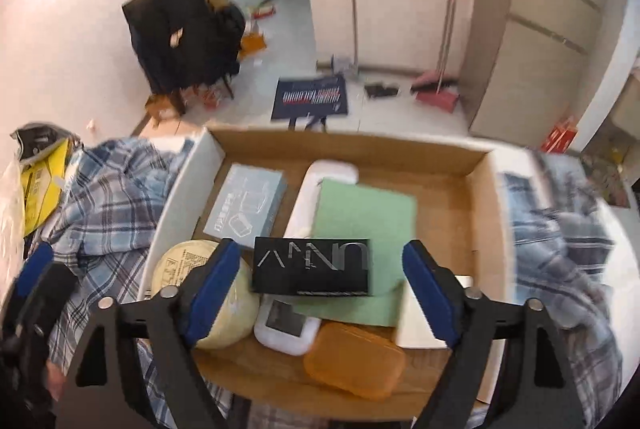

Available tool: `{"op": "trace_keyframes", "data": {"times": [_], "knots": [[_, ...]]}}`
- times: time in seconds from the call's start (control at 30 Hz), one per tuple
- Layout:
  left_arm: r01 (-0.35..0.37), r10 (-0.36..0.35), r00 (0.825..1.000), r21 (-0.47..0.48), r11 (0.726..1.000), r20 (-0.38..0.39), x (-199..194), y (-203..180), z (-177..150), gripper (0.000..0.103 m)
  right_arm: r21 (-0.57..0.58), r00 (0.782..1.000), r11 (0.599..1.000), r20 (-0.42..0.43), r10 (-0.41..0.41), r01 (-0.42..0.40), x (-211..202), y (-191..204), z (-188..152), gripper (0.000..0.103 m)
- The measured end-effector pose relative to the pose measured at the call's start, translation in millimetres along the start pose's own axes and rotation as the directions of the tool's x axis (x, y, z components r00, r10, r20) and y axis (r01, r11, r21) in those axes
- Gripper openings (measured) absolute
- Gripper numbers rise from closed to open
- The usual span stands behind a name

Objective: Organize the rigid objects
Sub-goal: 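Lower the UNNY box into the cardboard box and open the right gripper, then withdraw both grippers up from the cardboard box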

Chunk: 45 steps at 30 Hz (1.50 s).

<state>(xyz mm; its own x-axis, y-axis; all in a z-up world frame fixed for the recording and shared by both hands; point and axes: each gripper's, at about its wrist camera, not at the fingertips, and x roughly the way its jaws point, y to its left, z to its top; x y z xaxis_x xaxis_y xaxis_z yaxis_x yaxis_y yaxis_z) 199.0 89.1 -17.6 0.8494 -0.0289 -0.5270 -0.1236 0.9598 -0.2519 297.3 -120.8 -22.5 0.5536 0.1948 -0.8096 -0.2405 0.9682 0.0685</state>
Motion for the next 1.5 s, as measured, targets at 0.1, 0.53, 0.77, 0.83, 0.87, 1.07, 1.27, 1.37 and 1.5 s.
{"op": "trace_keyframes", "data": {"times": [0.1,0.53,0.77,0.83,0.87,1.07,1.27,1.37,1.5], "knots": [[0.016,-0.019,0.998,0.039,0.999,0.058,-17.3,-12.6,2.7,0.103,-0.014,0.997,1.000,0.077,-0.008,0.009,-30.1,-8.6,-6.6,0.094],[0.077,-0.131,0.950,0.191,0.978,0.284,-95.2,-66.1,12.2,0.103,0.044,0.949,0.998,0.313,0.032,-0.049,-140.9,-55.6,-55.1,0.099],[0.085,-0.169,0.943,0.285,0.955,0.285,-113.5,-103.7,16.5,0.103,0.107,0.923,0.994,0.383,-0.026,-0.016,-178.0,-71.3,-52.7,0.099],[0.128,-0.202,0.941,0.266,0.955,0.270,-119.4,-106.5,25.9,0.103,0.128,0.919,0.992,0.390,-0.057,0.007,-183.7,-72.1,-51.4,0.099],[0.155,-0.223,0.939,0.260,0.953,0.260,-120.8,-106.4,29.2,0.103,0.150,0.916,0.988,0.391,-0.083,0.026,-185.0,-72.9,-53.0,0.099],[0.210,-0.236,0.950,0.138,0.968,0.204,-123.7,-100.0,34.2,0.103,0.228,0.927,0.973,0.364,-0.096,0.011,-172.4,-85.1,-62.6,0.099],[0.121,-0.145,0.980,0.174,0.977,0.135,-93.3,-85.6,10.6,0.103,0.159,0.959,0.987,0.276,-0.060,0.016,-136.9,-78.7,-72.5,0.099],[0.146,-0.151,0.987,0.086,0.986,0.061,-73.5,-70.2,3.8,0.103,0.145,0.976,0.989,0.215,-0.036,0.004,-115.4,-67.6,-79.5,0.099],[0.139,-0.139,0.990,0.026,0.990,0.003,-57.0,-56.3,0.2,0.103,0.071,0.992,0.997,0.123,-0.028,0.019,-86.7,-49.2,-90.6,0.099]]}}
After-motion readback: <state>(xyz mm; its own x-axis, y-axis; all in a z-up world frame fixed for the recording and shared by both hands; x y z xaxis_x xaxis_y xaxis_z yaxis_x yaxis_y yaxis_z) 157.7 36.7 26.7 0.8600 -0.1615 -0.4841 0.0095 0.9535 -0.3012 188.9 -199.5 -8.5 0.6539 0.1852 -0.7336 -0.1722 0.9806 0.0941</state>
